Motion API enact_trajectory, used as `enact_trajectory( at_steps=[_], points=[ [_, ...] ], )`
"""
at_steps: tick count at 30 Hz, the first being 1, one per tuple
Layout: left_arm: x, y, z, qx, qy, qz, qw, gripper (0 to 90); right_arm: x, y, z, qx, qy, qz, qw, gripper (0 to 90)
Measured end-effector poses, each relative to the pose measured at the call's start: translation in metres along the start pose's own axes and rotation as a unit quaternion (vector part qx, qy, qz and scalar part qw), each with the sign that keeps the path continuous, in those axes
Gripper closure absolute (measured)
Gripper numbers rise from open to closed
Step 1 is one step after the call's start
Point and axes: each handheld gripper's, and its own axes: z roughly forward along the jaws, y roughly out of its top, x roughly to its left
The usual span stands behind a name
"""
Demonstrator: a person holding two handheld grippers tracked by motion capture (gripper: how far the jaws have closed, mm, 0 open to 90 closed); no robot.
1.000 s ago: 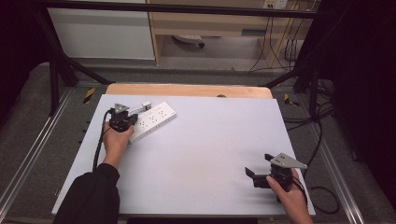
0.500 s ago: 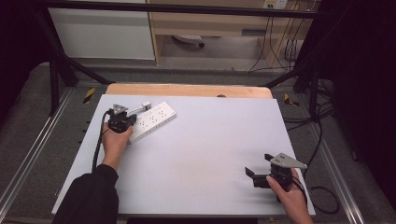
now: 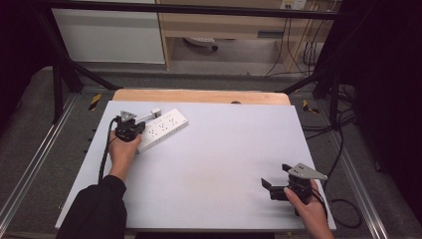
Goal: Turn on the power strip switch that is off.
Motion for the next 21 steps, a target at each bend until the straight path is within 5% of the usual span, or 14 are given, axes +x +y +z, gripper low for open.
enact_trajectory(
  at_steps=[21],
  points=[
    [-0.0016,0.0043,-0.0046,-0.026,-0.013,-0.003,0.9996,90.0,-0.0001,0.0000,-0.0001,0.000,0.000,0.000,1.0000,2.3]
  ],
)
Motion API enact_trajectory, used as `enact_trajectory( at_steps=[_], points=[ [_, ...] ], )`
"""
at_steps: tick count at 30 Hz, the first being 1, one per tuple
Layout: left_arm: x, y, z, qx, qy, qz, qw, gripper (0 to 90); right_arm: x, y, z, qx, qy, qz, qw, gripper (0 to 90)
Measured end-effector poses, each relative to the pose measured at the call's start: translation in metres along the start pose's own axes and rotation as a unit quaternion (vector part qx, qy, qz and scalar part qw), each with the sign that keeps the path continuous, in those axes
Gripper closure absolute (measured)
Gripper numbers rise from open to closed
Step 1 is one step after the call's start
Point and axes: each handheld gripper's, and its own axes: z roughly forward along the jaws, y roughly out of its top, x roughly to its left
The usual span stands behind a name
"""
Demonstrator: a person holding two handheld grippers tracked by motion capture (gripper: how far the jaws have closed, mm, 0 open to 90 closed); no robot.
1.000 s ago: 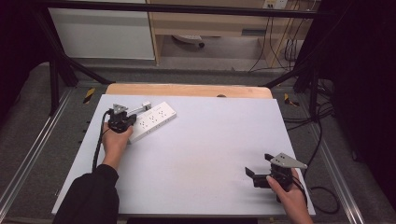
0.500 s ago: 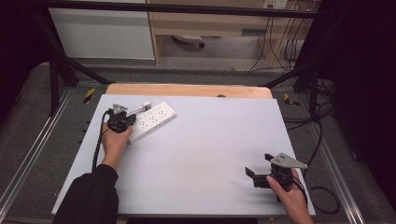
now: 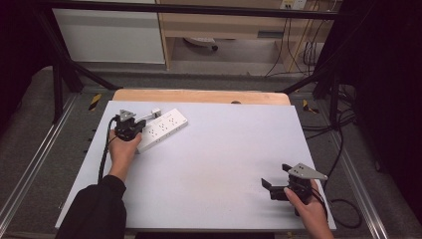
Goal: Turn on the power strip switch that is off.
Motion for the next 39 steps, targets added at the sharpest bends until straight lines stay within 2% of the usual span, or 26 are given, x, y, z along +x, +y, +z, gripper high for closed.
enact_trajectory(
  at_steps=[3,9,14,16,23,32,36,39],
  points=[
    [0.000,0.001,-0.001,-0.002,0.001,-0.002,1.0000,90.0,0.000,0.000,0.000,0.000,0.000,0.000,1.0000,2.3],
    [0.002,0.003,-0.003,-0.010,0.006,-0.009,0.9999,80.3,0.000,0.000,0.001,0.001,0.000,0.000,1.0000,2.4],
    [0.003,0.006,-0.006,-0.020,0.010,-0.016,0.9996,66.0,0.000,0.000,0.001,0.001,0.000,0.000,1.0000,2.4],
    [0.004,0.007,-0.006,-0.015,0.014,-0.020,0.9996,58.4,0.000,0.000,0.001,0.001,0.001,0.000,1.0000,2.4],
    [0.006,0.008,-0.008,-0.021,0.014,-0.029,0.9993,43.1,0.001,0.000,0.001,0.001,0.001,0.000,1.0000,2.3],
    [0.007,0.012,-0.012,-0.037,0.014,-0.041,0.9984,17.6,0.000,0.000,0.002,0.002,0.001,0.000,1.0000,2.3],
    [0.007,0.013,-0.013,-0.040,0.009,-0.041,0.9983,10.4,0.000,0.000,0.002,0.002,0.001,-0.001,1.0000,2.3],
    [0.005,0.014,-0.015,-0.043,0.010,-0.037,0.9983,8.9,0.000,0.000,0.002,0.003,0.002,-0.001,1.0000,2.3]
  ],
)
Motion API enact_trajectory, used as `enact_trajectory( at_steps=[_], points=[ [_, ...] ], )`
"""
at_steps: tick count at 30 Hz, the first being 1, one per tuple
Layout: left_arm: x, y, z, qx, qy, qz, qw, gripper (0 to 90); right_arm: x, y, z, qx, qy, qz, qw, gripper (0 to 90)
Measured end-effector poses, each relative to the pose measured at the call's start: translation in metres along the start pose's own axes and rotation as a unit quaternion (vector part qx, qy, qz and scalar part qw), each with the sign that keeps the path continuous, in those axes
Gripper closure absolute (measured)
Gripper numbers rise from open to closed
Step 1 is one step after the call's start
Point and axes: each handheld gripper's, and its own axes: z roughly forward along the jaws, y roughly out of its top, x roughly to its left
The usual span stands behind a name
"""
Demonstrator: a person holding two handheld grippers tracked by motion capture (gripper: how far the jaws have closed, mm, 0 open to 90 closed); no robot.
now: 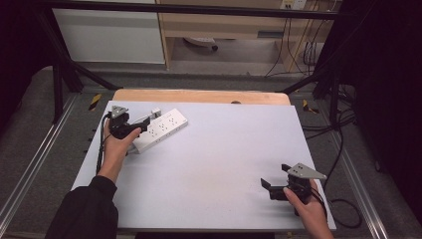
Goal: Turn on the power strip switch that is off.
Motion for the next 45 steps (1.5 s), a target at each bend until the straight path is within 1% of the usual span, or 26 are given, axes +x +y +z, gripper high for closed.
enact_trajectory(
  at_steps=[7,11,13,14,18,20,25,27,32,40,45],
  points=[
    [-0.006,0.005,-0.008,-0.003,-0.005,0.004,1.0000,8.8,0.000,0.000,0.000,0.000,0.000,0.000,1.0000,2.2],
    [-0.008,0.008,-0.016,0.001,-0.006,0.004,1.0000,9.3,0.001,0.000,0.000,0.001,0.001,0.000,1.0000,2.2],
    [-0.008,0.009,-0.020,0.002,-0.008,0.002,1.0000,9.4,0.001,0.000,0.000,0.001,0.002,-0.001,1.0000,2.2],
    [-0.008,0.010,-0.023,0.003,-0.009,0.004,0.9999,9.4,0.001,0.000,0.001,0.001,0.002,-0.001,1.0000,2.2],
    [-0.009,0.013,-0.034,0.005,-0.015,-0.002,0.9999,9.4,0.001,0.000,0.001,0.001,0.003,-0.004,1.0000,2.2],
    [-0.010,0.014,-0.041,0.007,-0.017,0.001,0.9998,9.4,0.001,0.000,0.001,0.001,0.003,-0.004,1.0000,2.2],
    [-0.014,0.016,-0.058,-0.001,-0.032,0.003,0.9995,9.4,0.002,0.001,0.002,0.002,0.004,-0.004,1.0000,2.2],
    [-0.017,0.016,-0.065,-0.002,-0.038,0.008,0.9993,9.3,0.002,0.001,0.002,0.002,0.003,-0.006,1.0000,2.2],
    [-0.023,0.010,-0.079,-0.008,-0.056,0.019,0.9982,9.1,0.002,0.001,0.001,0.002,0.003,-0.004,1.0000,2.2],
    [-0.027,-0.003,-0.102,-0.023,-0.070,0.011,0.9972,9.1,0.001,0.001,0.001,0.002,0.002,-0.004,1.0000,2.2],
    [-0.030,-0.012,-0.116,-0.028,-0.079,0.012,0.9964,9.1,0.001,0.000,0.001,0.002,0.000,-0.003,1.0000,2.2]
  ],
)
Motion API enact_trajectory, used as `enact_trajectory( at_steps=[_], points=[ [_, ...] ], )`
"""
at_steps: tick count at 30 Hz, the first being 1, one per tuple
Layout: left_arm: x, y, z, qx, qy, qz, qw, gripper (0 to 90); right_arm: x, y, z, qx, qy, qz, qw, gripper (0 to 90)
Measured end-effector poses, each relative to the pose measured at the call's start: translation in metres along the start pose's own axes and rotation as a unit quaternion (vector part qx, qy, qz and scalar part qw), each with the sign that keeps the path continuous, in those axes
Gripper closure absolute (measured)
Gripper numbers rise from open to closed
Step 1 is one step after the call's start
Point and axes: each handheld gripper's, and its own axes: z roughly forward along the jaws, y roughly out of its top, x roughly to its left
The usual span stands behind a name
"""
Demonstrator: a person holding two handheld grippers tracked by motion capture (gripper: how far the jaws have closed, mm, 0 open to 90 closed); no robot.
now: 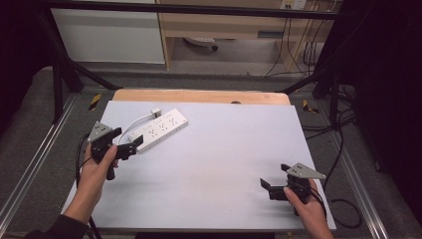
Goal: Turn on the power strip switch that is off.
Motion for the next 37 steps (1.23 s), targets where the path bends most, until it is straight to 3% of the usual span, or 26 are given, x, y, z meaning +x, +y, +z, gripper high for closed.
enact_trajectory(
  at_steps=[11,19,22,33,37],
  points=[
    [-0.013,-0.029,-0.032,-0.014,-0.019,0.006,0.9997,9.1,-0.003,0.000,-0.002,-0.002,-0.004,0.005,1.0000,2.2],
    [-0.024,-0.056,-0.049,-0.007,-0.034,0.016,0.9993,9.1,-0.003,0.000,-0.002,-0.003,-0.007,0.008,0.9999,2.2],
    [-0.028,-0.066,-0.051,-0.002,-0.055,0.017,0.9983,8.8,-0.003,0.000,-0.001,-0.002,-0.007,0.010,0.9999,2.2],
    [-0.040,-0.085,-0.044,0.040,-0.074,0.052,0.9951,8.8,-0.004,-0.001,-0.001,0.001,-0.012,0.008,0.9999,2.3],
    [-0.039,-0.086,-0.042,0.047,-0.073,0.046,0.9952,8.8,-0.004,-0.003,0.003,0.015,-0.023,0.009,0.9996,1.9]
  ],
)
